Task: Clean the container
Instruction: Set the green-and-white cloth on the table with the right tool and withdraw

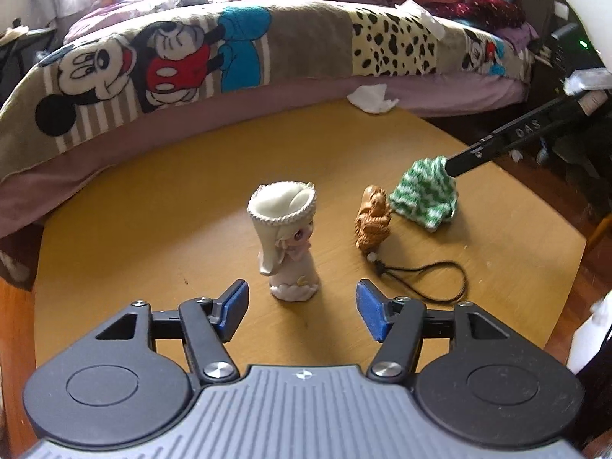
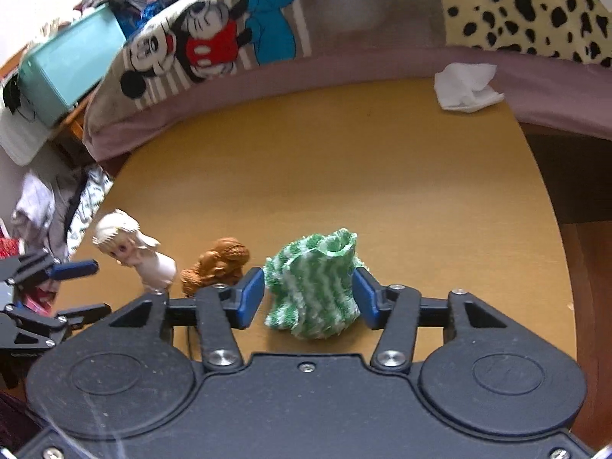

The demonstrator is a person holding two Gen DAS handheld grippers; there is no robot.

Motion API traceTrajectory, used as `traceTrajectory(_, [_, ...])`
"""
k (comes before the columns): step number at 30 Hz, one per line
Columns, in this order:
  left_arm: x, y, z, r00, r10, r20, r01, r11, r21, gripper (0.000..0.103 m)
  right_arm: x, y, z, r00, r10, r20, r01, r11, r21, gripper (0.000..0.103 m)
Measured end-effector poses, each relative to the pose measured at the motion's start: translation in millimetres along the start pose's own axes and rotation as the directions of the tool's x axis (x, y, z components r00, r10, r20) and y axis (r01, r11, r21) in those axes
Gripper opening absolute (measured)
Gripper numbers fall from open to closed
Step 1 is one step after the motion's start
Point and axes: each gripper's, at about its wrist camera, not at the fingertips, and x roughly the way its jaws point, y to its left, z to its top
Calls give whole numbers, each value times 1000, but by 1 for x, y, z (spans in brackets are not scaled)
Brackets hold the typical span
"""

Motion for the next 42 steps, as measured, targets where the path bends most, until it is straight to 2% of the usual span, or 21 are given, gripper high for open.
traceTrajectory(3, [-11,-8,7,1000,7,3,-7,1000,-27,61,-20,8,-4,1000,-9,27,9,1000,17,63])
traceTrajectory(4, [-14,-10,9,1000,9,4,-9,999,-36,62,-27,14,-7,999,-18,34,18,1000,17,70])
traceTrajectory(8, [-29,-20,19,1000,18,8,-17,997,-72,71,-54,45,-20,997,-68,32,70,996,-54,77])
traceTrajectory(11, [-46,-24,27,999,18,37,-14,995,-96,74,-74,66,-33,990,-117,73,123,989,-82,82])
traceTrajectory(14, [-63,-31,27,997,40,59,-33,993,-114,80,-89,84,-48,985,-145,95,153,985,-84,84])
traceTrajectory(18, [-78,-43,24,993,108,48,-102,987,-128,80,-101,108,-66,971,-204,123,220,966,-136,87])
traceTrajectory(20, [-79,-47,23,992,120,39,-114,985,-131,80,-104,115,-74,964,-230,133,248,958,-143,88])
traceTrajectory(28, [-83,-63,21,986,167,4,-165,976,-144,80,-106,125,-99,966,-244,92,252,963,-95,98])
traceTrajectory(38, [-88,-83,18,974,223,-40,-227,961,-159,81,-104,135,-105,961,-263,87,270,960,-71,98])
traceTrajectory(42, [-87,-77,11,978,201,-47,-206,962,-181,81,-101,134,-103,960,-268,87,273,960,-58,98])
